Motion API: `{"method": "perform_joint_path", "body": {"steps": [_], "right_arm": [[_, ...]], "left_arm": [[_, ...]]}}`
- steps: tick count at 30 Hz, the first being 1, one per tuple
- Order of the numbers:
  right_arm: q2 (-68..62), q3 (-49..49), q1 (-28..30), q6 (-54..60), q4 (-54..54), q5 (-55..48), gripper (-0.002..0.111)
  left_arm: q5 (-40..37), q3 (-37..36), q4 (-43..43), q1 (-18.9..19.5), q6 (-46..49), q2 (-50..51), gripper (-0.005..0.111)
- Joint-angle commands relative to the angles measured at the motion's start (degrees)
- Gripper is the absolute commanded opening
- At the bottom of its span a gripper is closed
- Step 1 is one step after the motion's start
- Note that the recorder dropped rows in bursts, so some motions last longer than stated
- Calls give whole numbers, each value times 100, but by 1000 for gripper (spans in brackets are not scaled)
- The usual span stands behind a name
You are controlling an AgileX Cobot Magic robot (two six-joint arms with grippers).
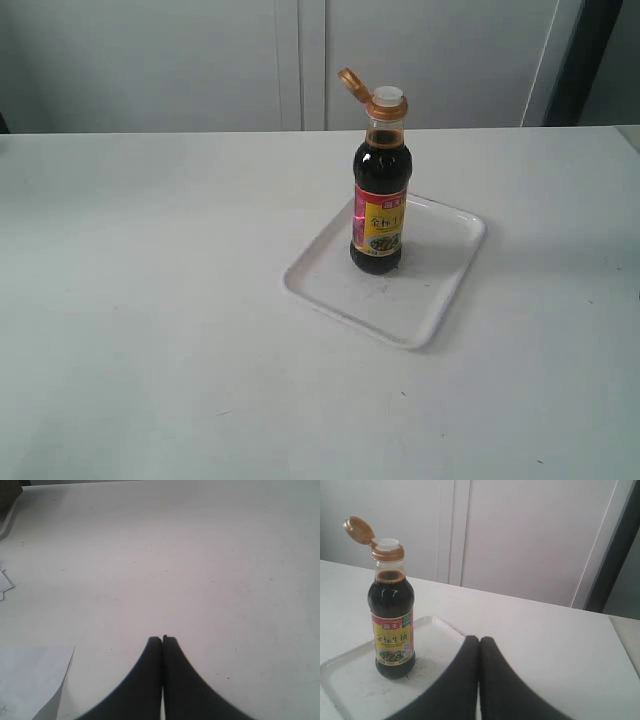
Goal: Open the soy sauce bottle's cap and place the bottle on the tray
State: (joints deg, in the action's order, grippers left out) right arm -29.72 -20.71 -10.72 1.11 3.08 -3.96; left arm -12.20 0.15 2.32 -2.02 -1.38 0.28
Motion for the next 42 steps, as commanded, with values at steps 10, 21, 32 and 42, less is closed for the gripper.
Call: {"method": "perform_joint_path", "body": {"steps": [10,21,32,42], "right_arm": [[31,16,-9,-21,-12,60,0],[31,16,-9,-21,-12,60,0],[31,16,-9,23,5,60,0],[490,16,-9,23,-7,-469,0]], "left_arm": [[23,-15,67,20,-7,-28,0],[23,-15,67,20,-7,-28,0],[23,-15,67,20,-7,-28,0],[23,-15,67,20,-7,-28,0]]}}
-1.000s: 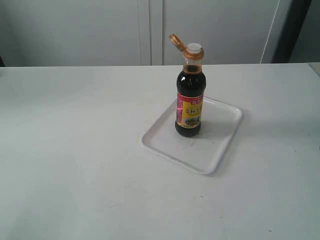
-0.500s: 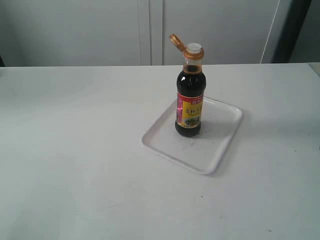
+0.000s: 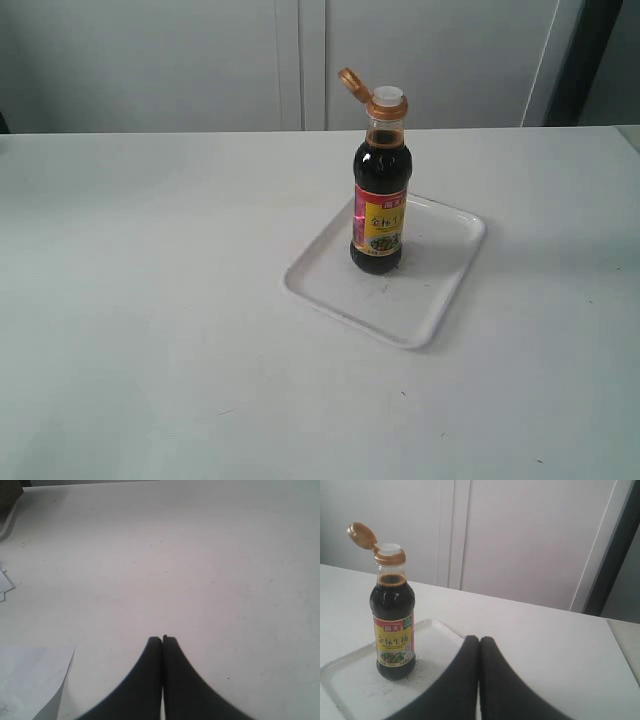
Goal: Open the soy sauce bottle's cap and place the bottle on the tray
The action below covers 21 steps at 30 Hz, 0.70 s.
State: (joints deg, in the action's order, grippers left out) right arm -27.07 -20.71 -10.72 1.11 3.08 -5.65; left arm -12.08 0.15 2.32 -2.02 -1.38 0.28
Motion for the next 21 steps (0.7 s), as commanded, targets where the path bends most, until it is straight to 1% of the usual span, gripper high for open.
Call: {"method": "perform_joint_path", "body": {"steps": [1,9,21], "right_arm": [[299,45,-9,23,-7,-359,0],[981,670,283,23,-206,-330,0],[1776,1453,292,-1,-218,-333,0]], "left_arm": [[11,-15,67,20,-7,-28,0],[11,-15,67,20,-7,-28,0],[11,-15,67,20,-7,-28,0]]}}
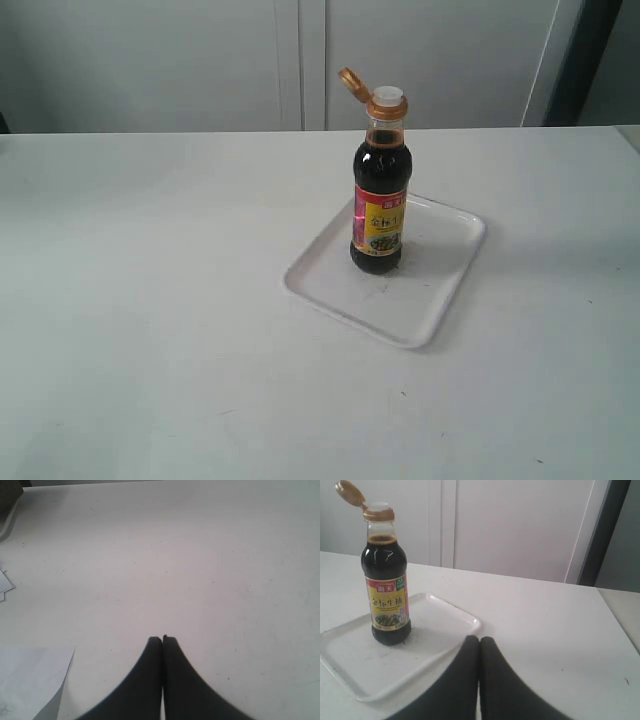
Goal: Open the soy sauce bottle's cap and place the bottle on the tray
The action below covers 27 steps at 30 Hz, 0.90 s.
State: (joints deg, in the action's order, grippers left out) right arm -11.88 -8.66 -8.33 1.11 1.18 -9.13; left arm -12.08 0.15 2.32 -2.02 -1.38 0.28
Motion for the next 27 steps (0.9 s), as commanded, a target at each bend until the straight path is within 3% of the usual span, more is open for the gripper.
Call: {"method": "perform_joint_path", "body": {"steps": [1,17,27], "right_arm": [[339,324,54,-1,-28,15,0],[1188,866,54,-1,-28,-68,0],[1188,866,300,15,52,-819,0]], "left_arm": [[11,-15,67,20,-7,-28,0],[11,-15,67,20,-7,-28,0],[11,-15,67,20,-7,-28,0]]}}
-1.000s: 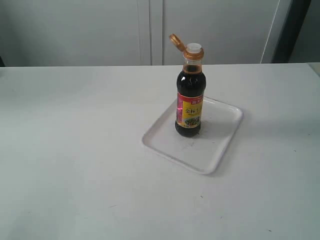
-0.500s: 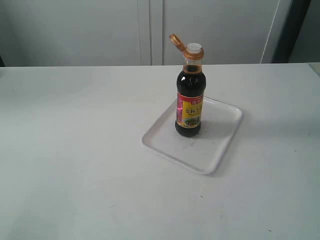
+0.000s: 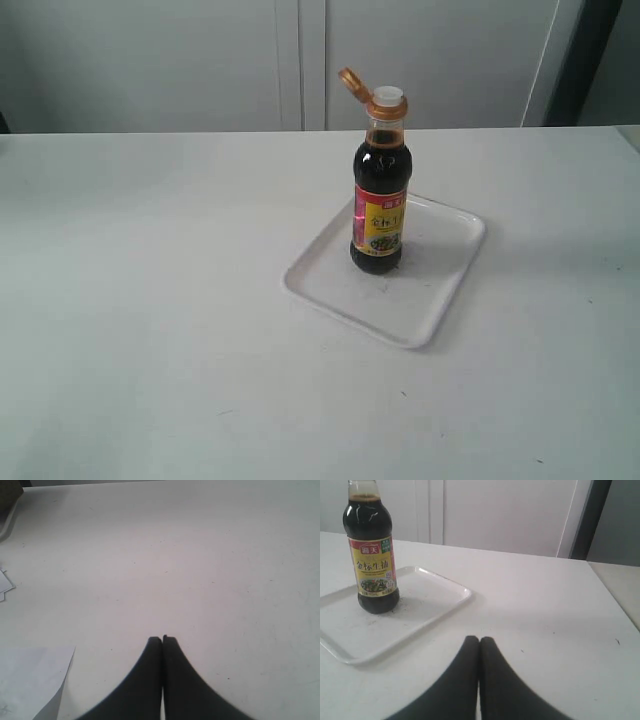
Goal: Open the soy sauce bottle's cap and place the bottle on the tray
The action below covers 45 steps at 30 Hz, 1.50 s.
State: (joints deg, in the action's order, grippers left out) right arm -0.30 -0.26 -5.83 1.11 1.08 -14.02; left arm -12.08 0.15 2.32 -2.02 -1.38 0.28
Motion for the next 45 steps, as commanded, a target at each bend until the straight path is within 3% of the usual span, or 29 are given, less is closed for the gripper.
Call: {"method": "perform_joint_path", "body": {"steps": [1,45], "right_arm": [[30,26,50,15,131,-433,0],[30,26,50,15,144,-521,0]], "left_arm": [[11,-15,67,20,-7,-28,0],[11,-15,67,20,-7,-28,0]]}}
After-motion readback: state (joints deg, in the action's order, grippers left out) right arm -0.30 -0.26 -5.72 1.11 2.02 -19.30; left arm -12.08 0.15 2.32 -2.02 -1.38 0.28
